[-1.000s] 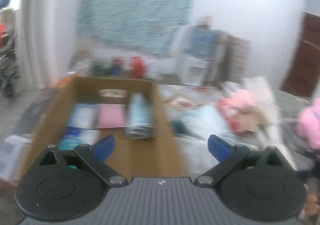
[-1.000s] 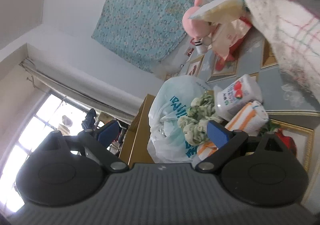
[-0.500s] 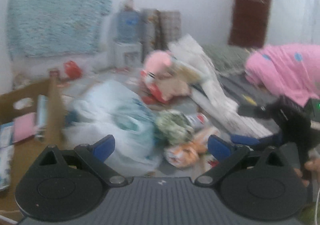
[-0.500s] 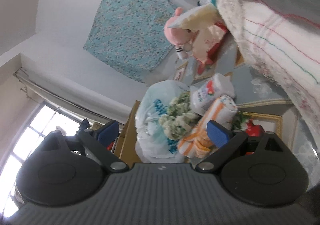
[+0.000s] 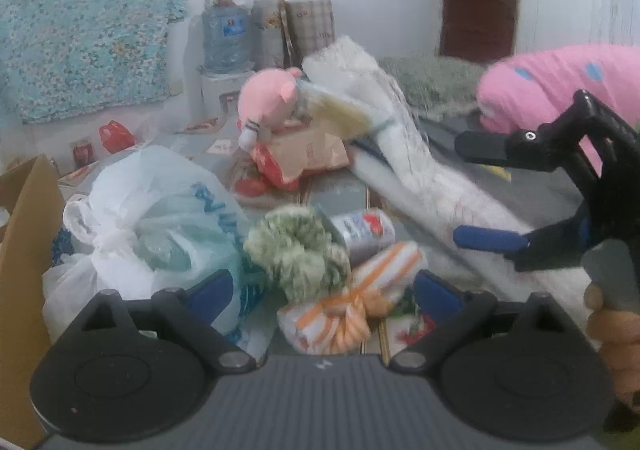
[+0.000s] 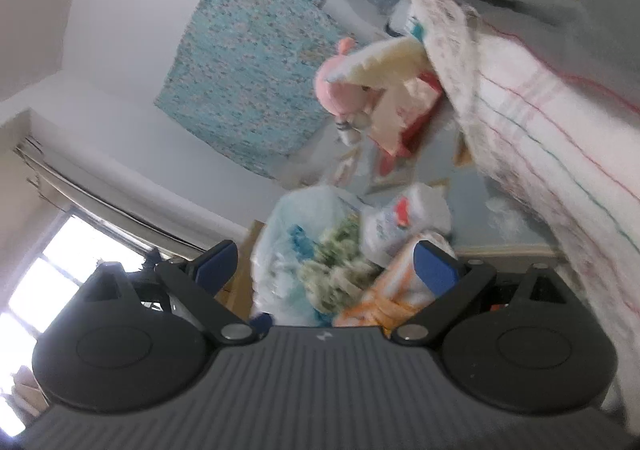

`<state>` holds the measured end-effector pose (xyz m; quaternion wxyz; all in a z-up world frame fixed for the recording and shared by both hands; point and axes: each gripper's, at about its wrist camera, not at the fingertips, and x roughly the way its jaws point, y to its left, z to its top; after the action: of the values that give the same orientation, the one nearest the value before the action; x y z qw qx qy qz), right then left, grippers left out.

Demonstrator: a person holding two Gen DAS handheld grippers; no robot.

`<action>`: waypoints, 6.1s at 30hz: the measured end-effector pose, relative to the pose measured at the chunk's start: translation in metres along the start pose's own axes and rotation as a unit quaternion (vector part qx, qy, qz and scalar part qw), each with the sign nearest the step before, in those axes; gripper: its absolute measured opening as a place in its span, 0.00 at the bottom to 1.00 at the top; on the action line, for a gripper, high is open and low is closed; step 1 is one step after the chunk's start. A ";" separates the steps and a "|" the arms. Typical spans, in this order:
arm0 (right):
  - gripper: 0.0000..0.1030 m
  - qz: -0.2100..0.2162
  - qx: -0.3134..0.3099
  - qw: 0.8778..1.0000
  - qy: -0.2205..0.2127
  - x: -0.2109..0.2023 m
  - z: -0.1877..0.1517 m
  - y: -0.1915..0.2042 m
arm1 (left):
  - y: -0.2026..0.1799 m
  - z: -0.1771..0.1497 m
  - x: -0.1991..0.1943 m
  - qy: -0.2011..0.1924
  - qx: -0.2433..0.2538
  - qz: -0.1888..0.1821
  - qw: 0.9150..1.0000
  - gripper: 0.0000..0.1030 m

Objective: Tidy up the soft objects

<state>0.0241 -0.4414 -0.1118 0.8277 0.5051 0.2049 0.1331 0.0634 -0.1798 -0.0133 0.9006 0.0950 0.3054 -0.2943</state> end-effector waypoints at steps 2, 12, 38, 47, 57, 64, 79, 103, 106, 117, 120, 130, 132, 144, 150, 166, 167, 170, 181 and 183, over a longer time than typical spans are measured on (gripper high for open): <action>0.93 0.015 0.004 1.000 -0.006 0.005 0.010 0.003 | 0.005 0.006 0.002 -0.022 -0.014 0.005 1.000 0.95; 0.93 0.061 0.105 0.992 -0.034 0.075 0.092 0.010 | 0.005 0.026 0.034 -0.072 0.004 0.051 0.996 0.80; 0.29 -0.016 0.228 0.971 -0.074 0.144 0.110 -0.049 | 0.035 0.012 0.006 -0.083 -0.035 -0.001 0.996 0.65; 0.23 0.010 0.105 0.994 0.002 0.070 0.059 -0.001 | 0.036 -0.002 -0.031 -0.066 -0.044 -0.073 0.994 0.65; 0.23 0.013 0.028 0.997 0.068 0.001 -0.005 0.025 | 0.028 -0.044 -0.066 -0.042 0.007 -0.076 0.996 0.68; 0.31 0.017 0.031 0.997 0.067 -0.021 -0.022 0.023 | 0.037 -0.036 -0.061 -0.031 -0.036 -0.089 0.995 0.68; 0.69 0.006 0.033 0.998 -0.059 -0.029 0.029 0.004 | -0.038 0.044 0.022 -0.035 0.143 -0.034 0.989 0.82; 0.79 0.035 0.067 0.992 -0.099 -0.034 0.039 -0.032 | -0.080 0.063 0.166 0.100 0.265 0.060 0.957 0.42; 0.80 0.037 0.070 0.992 -0.100 -0.035 0.040 -0.034 | -0.077 0.066 0.165 0.090 0.264 0.069 0.958 0.32; 0.82 0.039 0.087 0.991 -0.090 -0.029 0.038 -0.044 | -0.067 0.087 0.141 -0.005 0.253 0.119 0.960 0.13; 0.82 0.038 0.088 0.992 -0.088 -0.028 0.038 -0.045 | -0.063 0.092 0.131 -0.041 0.250 0.142 0.957 0.11; 0.83 0.037 0.085 0.992 -0.081 -0.025 0.037 -0.040 | -0.048 0.118 0.083 -0.134 0.209 0.173 0.953 0.11; 0.83 0.038 0.081 0.993 -0.081 -0.024 0.037 -0.038 | -0.043 0.123 0.065 -0.146 0.190 0.161 0.957 0.11; 0.93 0.099 0.067 0.989 -0.086 -0.018 0.036 -0.016 | -0.016 0.122 -0.042 -0.143 0.065 0.004 0.988 0.10; 0.97 0.158 0.079 0.982 -0.068 -0.007 0.031 -0.003 | 0.002 0.099 -0.080 -0.126 0.016 -0.047 0.991 0.10; 0.99 0.274 0.050 0.940 0.196 0.126 -0.026 0.111 | 0.120 0.044 -0.177 -0.136 -0.127 0.003 0.983 0.10; 0.99 0.270 0.041 0.938 0.212 0.137 -0.030 0.121 | 0.130 0.042 -0.183 -0.139 -0.136 0.012 0.981 0.10; 0.98 0.252 0.014 0.935 0.249 0.166 -0.041 0.150 | 0.163 0.035 -0.198 -0.145 -0.162 0.037 0.975 0.10; 0.98 0.214 -0.015 0.933 0.289 0.202 -0.068 0.183 | 0.296 0.007 -0.148 -0.035 -0.268 0.063 0.961 0.11; 0.98 0.207 -0.017 0.933 0.292 0.206 -0.071 0.181 | 0.317 -0.003 -0.124 0.008 -0.297 0.051 0.953 0.11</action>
<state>0.1693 -0.2157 -0.0211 0.6938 0.4610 0.3260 0.4470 0.1692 0.1363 0.0567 0.8992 -0.1591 0.3814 -0.1435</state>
